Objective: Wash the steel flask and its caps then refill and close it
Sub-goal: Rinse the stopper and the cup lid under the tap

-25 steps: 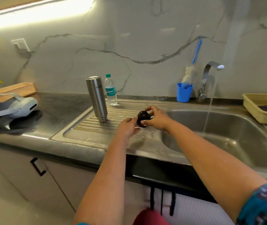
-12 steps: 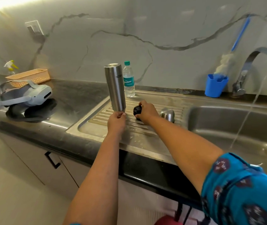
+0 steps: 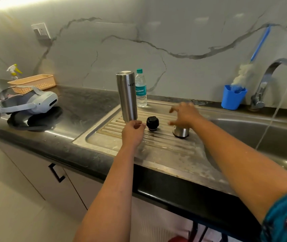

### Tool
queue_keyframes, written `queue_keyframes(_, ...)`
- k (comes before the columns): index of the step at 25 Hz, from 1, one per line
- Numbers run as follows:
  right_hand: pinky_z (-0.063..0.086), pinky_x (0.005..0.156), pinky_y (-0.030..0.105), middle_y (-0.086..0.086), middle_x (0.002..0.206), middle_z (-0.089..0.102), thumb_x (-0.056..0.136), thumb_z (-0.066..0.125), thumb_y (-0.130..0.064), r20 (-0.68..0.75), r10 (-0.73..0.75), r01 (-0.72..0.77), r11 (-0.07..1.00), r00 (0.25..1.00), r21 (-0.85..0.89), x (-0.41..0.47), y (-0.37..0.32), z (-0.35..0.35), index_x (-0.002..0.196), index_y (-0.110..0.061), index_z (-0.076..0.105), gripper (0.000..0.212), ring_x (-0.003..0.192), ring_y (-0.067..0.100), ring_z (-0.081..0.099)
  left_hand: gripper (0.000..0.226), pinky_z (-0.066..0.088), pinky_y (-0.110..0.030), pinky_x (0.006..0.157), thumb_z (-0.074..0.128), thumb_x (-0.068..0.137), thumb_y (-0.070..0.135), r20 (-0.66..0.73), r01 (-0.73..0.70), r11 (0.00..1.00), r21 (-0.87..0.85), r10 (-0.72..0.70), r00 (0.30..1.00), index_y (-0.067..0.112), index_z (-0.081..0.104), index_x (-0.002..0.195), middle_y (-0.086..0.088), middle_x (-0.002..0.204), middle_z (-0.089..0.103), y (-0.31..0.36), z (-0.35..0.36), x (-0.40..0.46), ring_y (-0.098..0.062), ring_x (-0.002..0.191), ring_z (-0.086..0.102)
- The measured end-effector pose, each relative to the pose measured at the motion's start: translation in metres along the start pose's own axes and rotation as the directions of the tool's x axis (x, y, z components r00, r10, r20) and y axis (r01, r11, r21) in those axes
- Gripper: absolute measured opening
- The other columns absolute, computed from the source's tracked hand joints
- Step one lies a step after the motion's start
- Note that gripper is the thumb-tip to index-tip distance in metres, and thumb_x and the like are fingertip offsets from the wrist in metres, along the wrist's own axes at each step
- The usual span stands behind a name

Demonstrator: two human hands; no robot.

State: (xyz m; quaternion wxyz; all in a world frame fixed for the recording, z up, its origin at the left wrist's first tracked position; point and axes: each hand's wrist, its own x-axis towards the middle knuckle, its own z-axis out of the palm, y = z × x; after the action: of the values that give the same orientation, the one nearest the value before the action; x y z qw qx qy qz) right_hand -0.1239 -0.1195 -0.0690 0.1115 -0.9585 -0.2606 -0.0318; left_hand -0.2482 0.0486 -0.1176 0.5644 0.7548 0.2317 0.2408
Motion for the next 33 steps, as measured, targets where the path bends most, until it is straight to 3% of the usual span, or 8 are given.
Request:
queue_keyframes(3,0.041,0.087,0.031,0.007,0.137,0.047,0.082,0.071,-0.033,0.219,0.015,-0.034,0.996,0.976,0.084,-0.02,0.024,0.004,0.132,-0.033,0.05,0.054,0.116,0.026,0.048,0.023,0.047,-0.028,0.087,0.065,0.095,0.025,0.038,-0.034,0.999,0.019,0.033,0.999,0.012,0.067,0.114,-0.001,0.108,0.067,0.019,0.018,-0.013,-0.017,0.1,0.06)
queue_keyframes(8,0.047,0.092,0.035,0.009,0.128,0.052,0.085,0.069,-0.029,-0.061,0.188,-0.144,0.889,0.98,0.434,-0.07,0.087,-0.011,0.127,-0.031,0.052,0.046,0.114,0.028,0.052,0.023,0.051,-0.033,0.093,0.066,0.093,0.027,0.174,-0.099,0.995,0.016,0.095,0.98,0.012,0.07,0.112,-0.004,0.107,0.071,0.051,0.096,-0.042,-0.02,0.101,0.064)
queue_keyframes(13,0.057,0.076,0.035,0.015,0.132,0.049,0.09,0.066,-0.019,0.15,0.601,-0.312,0.174,0.785,0.934,-0.12,0.211,-0.025,0.122,-0.022,0.05,0.036,0.103,0.027,0.06,0.013,0.05,-0.034,0.085,0.058,0.098,0.023,0.4,-0.055,0.998,-0.006,0.053,0.915,0.017,0.067,0.106,-0.006,0.103,0.069,0.088,0.222,-0.086,-0.023,0.101,0.063)
queue_keyframes(16,0.054,0.071,0.031,0.017,0.134,0.049,0.092,0.063,-0.018,0.194,0.633,-0.247,-0.004,0.749,0.969,-0.129,0.26,-0.03,0.134,-0.015,0.044,0.046,0.103,0.025,0.059,0.018,0.048,-0.037,0.092,0.051,0.1,0.021,0.492,-0.092,0.993,0.079,0.041,0.87,0.015,0.066,0.108,-0.007,0.106,0.067,0.106,0.293,-0.102,-0.025,0.105,0.062)
queue_keyframes(22,0.057,0.079,0.033,0.015,0.132,0.052,0.094,0.059,-0.025,0.126,0.606,-0.222,0.086,0.785,0.971,-0.106,0.291,-0.028,0.134,-0.023,0.045,0.042,0.108,0.026,0.06,0.025,0.051,-0.04,0.097,0.049,0.103,0.024,0.442,-0.023,0.999,0.041,0.002,0.897,0.011,0.068,0.114,-0.011,0.111,0.069,0.111,0.371,-0.102,-0.025,0.105,0.064)
queue_keyframes(27,0.039,0.094,0.023,0.007,0.128,0.037,0.101,0.044,-0.03,-0.314,0.274,-0.114,0.888,0.909,0.446,-0.104,0.319,-0.017,0.138,-0.033,0.043,0.037,0.105,0.011,0.044,0.018,0.056,-0.048,0.092,0.056,0.1,0.02,0.482,0.15,0.965,-0.213,-0.03,0.876,0.015,0.073,0.096,-0.011,0.097,0.073,0.105,0.404,-0.083,-0.027,0.096,0.07)
queue_keyframes(30,0.048,0.076,0.022,0.009,0.124,0.043,0.103,0.037,-0.035,-0.365,0.209,-0.027,0.896,0.907,0.444,-0.094,0.324,-0.015,0.131,-0.031,0.047,0.03,0.099,0.015,0.051,0.019,0.057,-0.048,0.092,0.055,0.101,0.016,0.507,0.112,0.96,-0.258,0.035,0.861,0.017,0.07,0.089,-0.011,0.094,0.072,0.099,0.407,-0.078,-0.026,0.092,0.068)
queue_keyframes(33,0.046,0.054,0.024,0.015,0.102,0.059,0.1,0.037,-0.047,-0.083,0.505,-0.301,0.629,0.859,0.716,-0.084,0.324,-0.022,0.121,-0.022,0.05,0.035,0.07,0.017,0.057,0.017,0.058,-0.047,0.09,0.057,0.1,0.015,0.537,0.076,0.956,-0.282,0.091,0.839,0.016,0.069,0.088,-0.01,0.092,0.07,0.091,0.408,-0.078,-0.028,0.093,0.068)
